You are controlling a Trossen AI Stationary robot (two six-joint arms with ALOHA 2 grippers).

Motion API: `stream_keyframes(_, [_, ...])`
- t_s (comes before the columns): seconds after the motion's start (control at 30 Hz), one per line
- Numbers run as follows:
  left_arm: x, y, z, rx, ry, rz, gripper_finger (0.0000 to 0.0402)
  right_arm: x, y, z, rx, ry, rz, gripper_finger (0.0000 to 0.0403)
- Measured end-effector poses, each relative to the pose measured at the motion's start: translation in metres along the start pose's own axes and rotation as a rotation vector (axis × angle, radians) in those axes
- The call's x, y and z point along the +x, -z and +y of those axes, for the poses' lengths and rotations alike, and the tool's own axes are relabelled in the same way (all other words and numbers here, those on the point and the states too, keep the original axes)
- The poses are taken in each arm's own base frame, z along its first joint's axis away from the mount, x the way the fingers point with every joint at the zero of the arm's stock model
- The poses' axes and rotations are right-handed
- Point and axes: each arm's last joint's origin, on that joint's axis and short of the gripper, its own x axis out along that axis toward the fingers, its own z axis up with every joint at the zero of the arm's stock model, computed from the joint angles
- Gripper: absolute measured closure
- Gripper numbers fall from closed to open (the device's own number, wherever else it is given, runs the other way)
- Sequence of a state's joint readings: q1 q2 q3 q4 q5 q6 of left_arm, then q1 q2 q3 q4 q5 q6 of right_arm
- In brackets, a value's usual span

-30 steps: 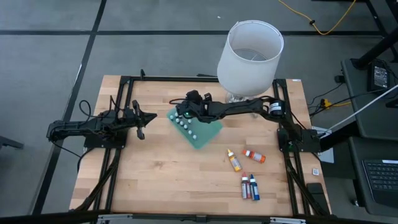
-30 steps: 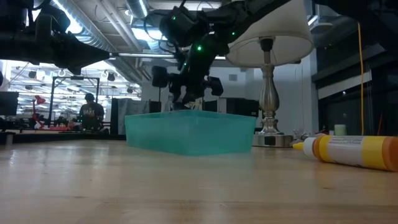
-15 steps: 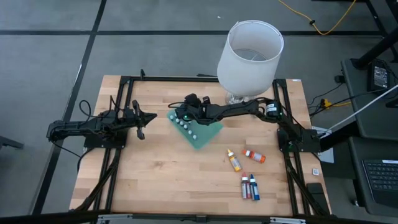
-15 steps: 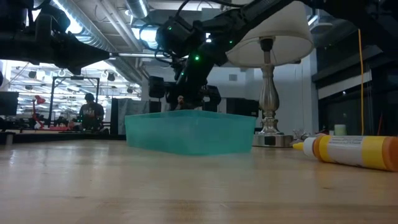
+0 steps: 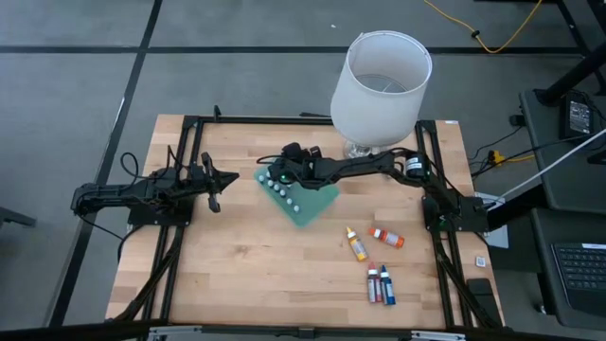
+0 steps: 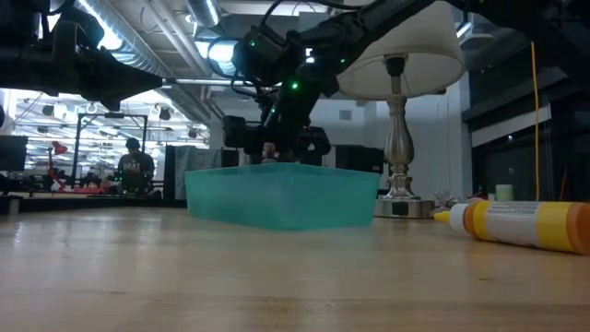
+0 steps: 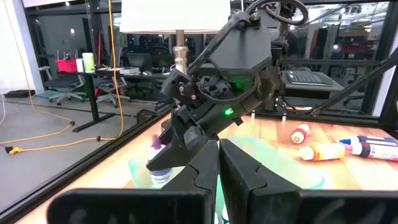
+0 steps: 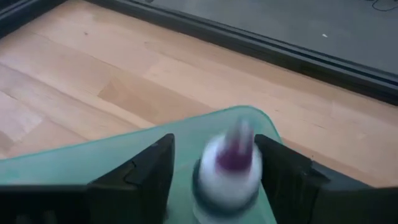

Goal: Pick & Place food coloring
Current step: Put the large purple food coloring bottle into the green bin, then put the large orange food coloring bottle into the green bin

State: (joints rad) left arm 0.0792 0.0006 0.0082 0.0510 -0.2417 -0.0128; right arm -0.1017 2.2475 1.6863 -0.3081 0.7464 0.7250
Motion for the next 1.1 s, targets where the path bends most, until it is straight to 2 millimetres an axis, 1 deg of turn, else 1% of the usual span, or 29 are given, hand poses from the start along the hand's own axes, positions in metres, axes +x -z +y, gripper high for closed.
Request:
stream_keyframes(0.1, [0.000,0.000,0.000,0.000,0.000,0.000,0.0390,-0.004,-0.004,-0.001,-0.009,-0.002,0.003,0.0170])
stream_keyframes(0.37, [0.000,0.000,0.000,0.000,0.000,0.000,0.0385,-0.018,-0.025,0.000,-0.070,-0.057,-0.051,0.0142])
stream_keyframes(0.5, [0.000,0.000,0.000,0.000,0.000,0.000,0.0389,-0.031,-0.039,0.001,-0.125,-0.181,-0.078,0.0124])
stream_keyframes(0.6, [0.000,0.000,0.000,0.000,0.000,0.000,0.0392,-0.042,-0.046,0.002,-0.162,-0.270,-0.090,0.0106])
stream_keyframes(0.77, [0.000,0.000,0.000,0.000,0.000,0.000,0.0393,-0.063,-0.056,-0.008,-0.160,-0.414,-0.112,0.0082])
stream_keyframes(0.9, [0.000,0.000,0.000,0.000,0.000,0.000,0.0388,-0.080,-0.050,-0.025,-0.171,-0.517,-0.072,0.0075])
stream_keyframes(1.1, [0.000,0.000,0.000,0.000,0.000,0.000,0.0385,-0.114,-0.031,-0.057,-0.228,-0.596,-0.062,0.0075])
